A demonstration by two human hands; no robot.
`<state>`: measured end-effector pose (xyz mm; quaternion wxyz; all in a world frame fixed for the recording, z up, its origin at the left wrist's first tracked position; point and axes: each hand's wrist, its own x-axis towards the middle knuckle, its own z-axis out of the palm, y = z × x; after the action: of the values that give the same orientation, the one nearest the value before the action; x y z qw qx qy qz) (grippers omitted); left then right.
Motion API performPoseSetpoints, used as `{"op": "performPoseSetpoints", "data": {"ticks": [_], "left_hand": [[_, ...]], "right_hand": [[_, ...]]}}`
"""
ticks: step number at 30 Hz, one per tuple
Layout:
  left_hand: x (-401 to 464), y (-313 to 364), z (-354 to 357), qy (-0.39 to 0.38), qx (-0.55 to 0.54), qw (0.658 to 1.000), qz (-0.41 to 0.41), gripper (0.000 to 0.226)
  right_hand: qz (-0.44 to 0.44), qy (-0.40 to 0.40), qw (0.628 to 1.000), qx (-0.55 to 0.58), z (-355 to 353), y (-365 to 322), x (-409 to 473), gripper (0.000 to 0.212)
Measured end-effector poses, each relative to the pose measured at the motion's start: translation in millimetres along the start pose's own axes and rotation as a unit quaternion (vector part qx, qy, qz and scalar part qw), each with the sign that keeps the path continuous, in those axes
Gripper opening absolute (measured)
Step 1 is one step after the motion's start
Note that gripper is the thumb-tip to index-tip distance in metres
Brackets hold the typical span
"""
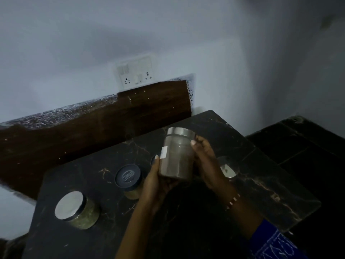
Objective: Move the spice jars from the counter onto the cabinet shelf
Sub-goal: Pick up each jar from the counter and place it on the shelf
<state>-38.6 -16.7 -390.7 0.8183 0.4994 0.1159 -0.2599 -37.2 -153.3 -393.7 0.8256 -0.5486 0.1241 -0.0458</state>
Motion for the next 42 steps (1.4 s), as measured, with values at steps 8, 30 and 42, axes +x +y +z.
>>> {"op": "performPoseSetpoints", "data": {"ticks": [8,30,42], "left_hand": [[10,5,20,0.117,0.120,0.961,0.220,0.040],[-40,191,86,0.113,0.282,0.765,0.568,0.035],[-80,375,157,0.134,0.315,0.617,0.709,0.037]], "right_hand": [[-0.043,-0.097,0.986,-0.126,-1,-9,8,0.045],[-0.275,-0.255,0.923,-0.082,102,-200,59,0.057],[-0.469,-0.190,0.860,-0.070,218,-369,76,0.027]]}}
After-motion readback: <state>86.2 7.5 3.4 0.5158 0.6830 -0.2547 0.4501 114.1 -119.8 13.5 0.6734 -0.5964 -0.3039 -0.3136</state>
